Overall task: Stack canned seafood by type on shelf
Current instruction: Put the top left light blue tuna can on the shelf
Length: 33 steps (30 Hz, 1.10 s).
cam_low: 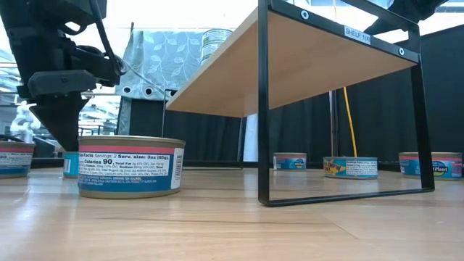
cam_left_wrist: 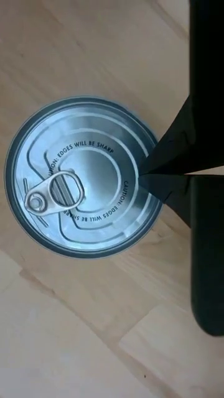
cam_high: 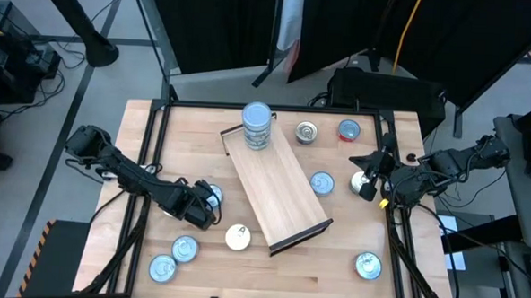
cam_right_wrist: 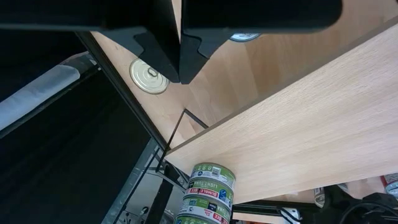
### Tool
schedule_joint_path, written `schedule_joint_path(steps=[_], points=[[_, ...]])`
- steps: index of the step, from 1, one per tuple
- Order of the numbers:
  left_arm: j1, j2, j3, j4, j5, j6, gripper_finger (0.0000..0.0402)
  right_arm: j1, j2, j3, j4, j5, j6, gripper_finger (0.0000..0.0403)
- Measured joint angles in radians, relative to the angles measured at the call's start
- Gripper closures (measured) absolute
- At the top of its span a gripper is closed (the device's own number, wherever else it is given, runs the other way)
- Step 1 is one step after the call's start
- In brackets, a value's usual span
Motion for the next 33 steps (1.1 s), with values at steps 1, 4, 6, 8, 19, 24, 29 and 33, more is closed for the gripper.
schedule_joint_path(steps=[1, 4, 6, 8, 19, 24, 29, 33], points=[[0.000, 0.001, 0.005, -0.002, 0.002, 0.000, 0.0402, 0.000, 0.000, 0.000, 0.000, 0.000, 0.000, 0.0403], [0.000, 0.001, 0.037, -0.012, 0.011, 0.000, 0.0402, 0.000, 0.000, 0.000, 0.000, 0.000, 0.000, 0.0403], [0.000, 0.001, 0.052, -0.020, 0.014, 0.000, 0.0402, 0.000, 0.000, 0.000, 0.000, 0.000, 0.000, 0.0403], [0.000, 0.001, 0.054, -0.022, 0.021, 0.001, 0.0402, 0.000, 0.000, 0.000, 0.000, 0.000, 0.000, 0.0403], [-0.030, -0.004, 0.000, -0.013, 0.030, -0.053, 0.0402, 0.000, 0.000, 0.000, 0.000, 0.000, -0.002, 0.0403], [-0.046, -0.003, -0.002, -0.005, 0.026, -0.078, 0.0402, 0.000, 0.000, 0.000, -0.001, 0.000, -0.002, 0.0403], [-0.074, 0.005, -0.009, -0.009, 0.057, -0.112, 0.0402, 0.000, 0.000, 0.000, -0.001, 0.000, -0.001, 0.0403], [-0.095, 0.002, -0.006, -0.002, 0.046, -0.153, 0.0402, 0.000, 0.000, 0.000, -0.001, 0.000, -0.001, 0.0403]])
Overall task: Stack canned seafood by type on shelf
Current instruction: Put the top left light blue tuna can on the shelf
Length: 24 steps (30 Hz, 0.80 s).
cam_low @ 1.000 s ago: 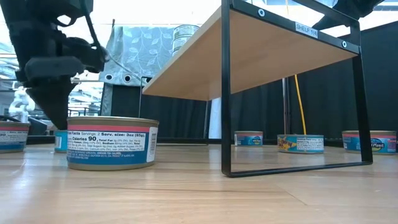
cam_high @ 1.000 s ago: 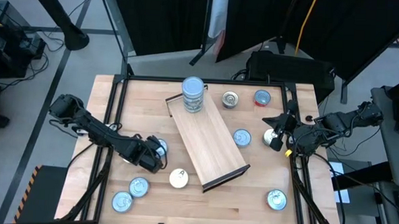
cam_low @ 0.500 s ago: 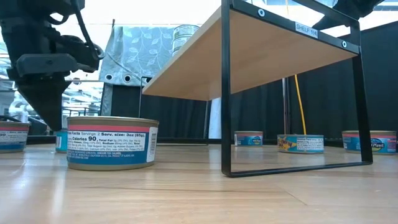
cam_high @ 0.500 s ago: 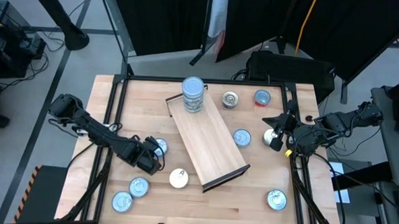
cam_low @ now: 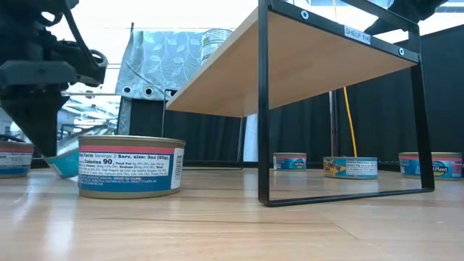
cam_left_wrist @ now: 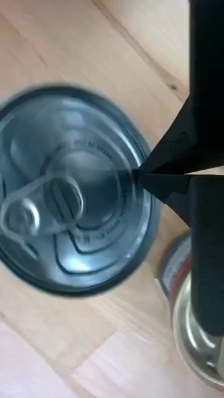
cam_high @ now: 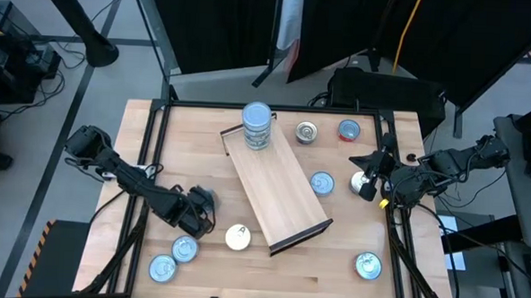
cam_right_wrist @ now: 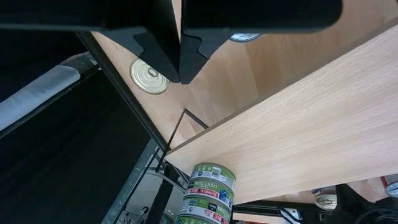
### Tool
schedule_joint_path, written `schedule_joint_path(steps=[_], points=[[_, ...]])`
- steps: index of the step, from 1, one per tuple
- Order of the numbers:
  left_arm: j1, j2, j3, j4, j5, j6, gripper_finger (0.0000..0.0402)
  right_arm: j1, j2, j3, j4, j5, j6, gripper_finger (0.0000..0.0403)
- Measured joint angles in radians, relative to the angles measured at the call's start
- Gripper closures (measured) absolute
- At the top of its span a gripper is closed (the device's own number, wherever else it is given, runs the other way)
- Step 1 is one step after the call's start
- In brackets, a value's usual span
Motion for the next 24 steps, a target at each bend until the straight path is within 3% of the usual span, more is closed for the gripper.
schedule_joint_path(steps=[11, 17, 24], points=[[-0.028, -0.002, -0.031, 0.017, -0.029, -0.053, 0.0402, 0.000, 0.000, 0.000, 0.000, -0.030, -0.002, 0.0403], [-0.029, -0.002, -0.127, 0.179, 0.008, -0.083, 0.0402, 0.000, 0.000, 0.000, 0.000, -0.052, -0.002, 0.0403], [-0.029, -0.009, -0.088, 0.189, 0.061, -0.054, 0.0402, 0.000, 0.000, 0.000, 0.000, -0.052, -0.009, 0.0403]])
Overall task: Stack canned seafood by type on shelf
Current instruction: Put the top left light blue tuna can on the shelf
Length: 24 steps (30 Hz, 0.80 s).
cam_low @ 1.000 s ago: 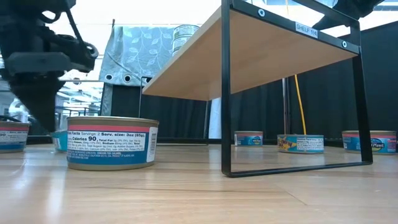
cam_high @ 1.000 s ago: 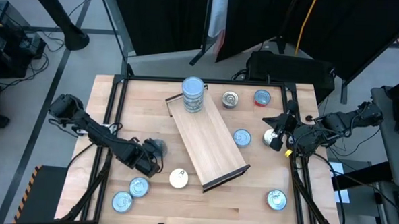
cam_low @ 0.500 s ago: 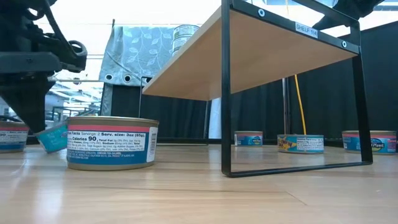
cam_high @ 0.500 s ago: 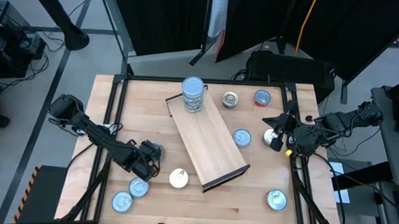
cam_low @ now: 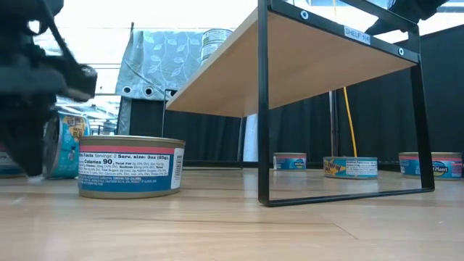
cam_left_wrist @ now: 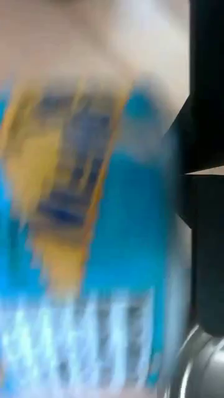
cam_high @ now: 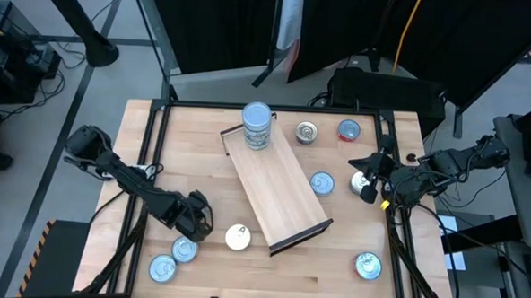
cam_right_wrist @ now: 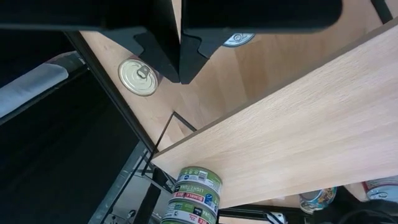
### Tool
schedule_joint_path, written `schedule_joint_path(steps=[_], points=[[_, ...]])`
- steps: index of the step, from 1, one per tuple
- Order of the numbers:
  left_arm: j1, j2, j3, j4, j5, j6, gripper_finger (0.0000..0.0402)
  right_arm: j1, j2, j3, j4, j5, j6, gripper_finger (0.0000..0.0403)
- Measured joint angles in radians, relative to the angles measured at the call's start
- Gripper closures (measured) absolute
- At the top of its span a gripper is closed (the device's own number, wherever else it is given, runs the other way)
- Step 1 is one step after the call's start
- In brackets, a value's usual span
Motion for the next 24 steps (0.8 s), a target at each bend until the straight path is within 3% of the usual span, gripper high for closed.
schedule_joint_path(steps=[7, 12, 17, 24], points=[[-0.001, -0.049, 0.152, -0.012, 0.177, 0.193, 0.0400, 0.000, 0.000, 0.000, 0.000, 0.000, -0.012, 0.0403], [0.010, -0.069, 0.309, -0.152, 0.081, 0.410, 0.0375, 0.000, 0.000, 0.000, 0.000, 0.000, -0.016, 0.0403], [0.048, -0.070, 0.418, -0.313, 0.008, 0.640, 0.0297, 0.000, 0.000, 0.000, 0.002, -0.003, -0.016, 0.0403], [0.103, -0.067, 0.405, -0.412, -0.032, 0.893, 0.0155, 0.000, 0.000, 0.000, 0.003, -0.033, -0.012, 0.0403]])
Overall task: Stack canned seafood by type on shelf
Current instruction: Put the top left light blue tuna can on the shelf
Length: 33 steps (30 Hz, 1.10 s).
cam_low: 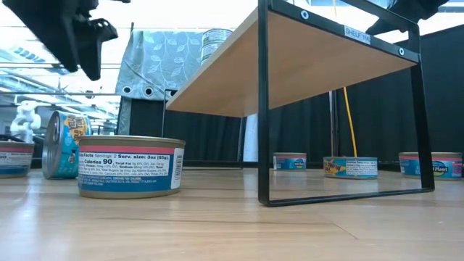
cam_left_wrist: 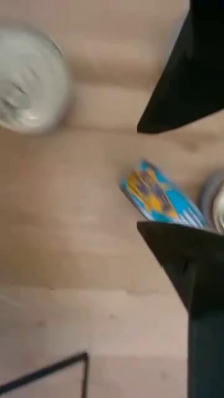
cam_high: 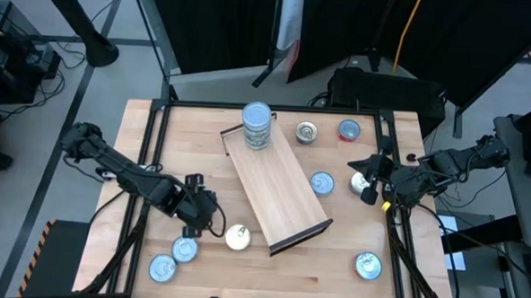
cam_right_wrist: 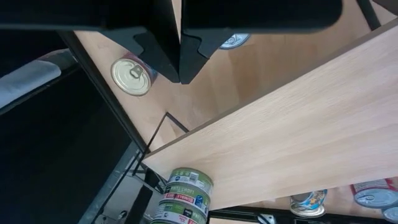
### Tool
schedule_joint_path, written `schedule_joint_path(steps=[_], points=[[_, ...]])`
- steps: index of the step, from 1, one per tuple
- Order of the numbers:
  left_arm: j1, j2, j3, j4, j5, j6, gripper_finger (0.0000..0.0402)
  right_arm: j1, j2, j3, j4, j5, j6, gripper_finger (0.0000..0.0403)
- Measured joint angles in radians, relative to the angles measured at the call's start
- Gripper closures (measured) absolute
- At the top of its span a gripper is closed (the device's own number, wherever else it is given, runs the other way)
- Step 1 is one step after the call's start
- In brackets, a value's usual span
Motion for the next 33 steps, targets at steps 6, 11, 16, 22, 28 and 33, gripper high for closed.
schedule_joint_path(steps=[6, 11, 16, 22, 28, 33], points=[[0.021, 0.035, -0.005, -0.097, 0.035, 0.131, 0.0090, 0.000, 0.000, 0.000, 0.000, -0.015, -0.001, 0.0403], [0.024, 0.080, -0.005, -0.106, 0.036, 0.316, 0.0088, 0.000, 0.000, 0.000, 0.000, -0.015, -0.007, 0.0403], [0.046, 0.148, -0.006, -0.122, 0.044, 0.422, 0.0097, 0.000, 0.000, 0.000, 0.000, -0.016, -0.007, 0.0403], [0.086, 0.230, -0.021, -0.112, 0.031, 0.492, 0.0121, 0.000, 0.000, 0.000, -0.001, -0.016, -0.007, 0.0403], [0.126, 0.261, -0.021, -0.106, 0.088, 0.513, 0.0184, 0.000, 0.000, 0.000, -0.001, -0.019, -0.007, 0.0403], [0.131, 0.255, -0.003, -0.080, 0.165, 0.502, 0.0262, 0.000, 0.000, 0.000, -0.002, -0.019, -0.008, 0.0403]])
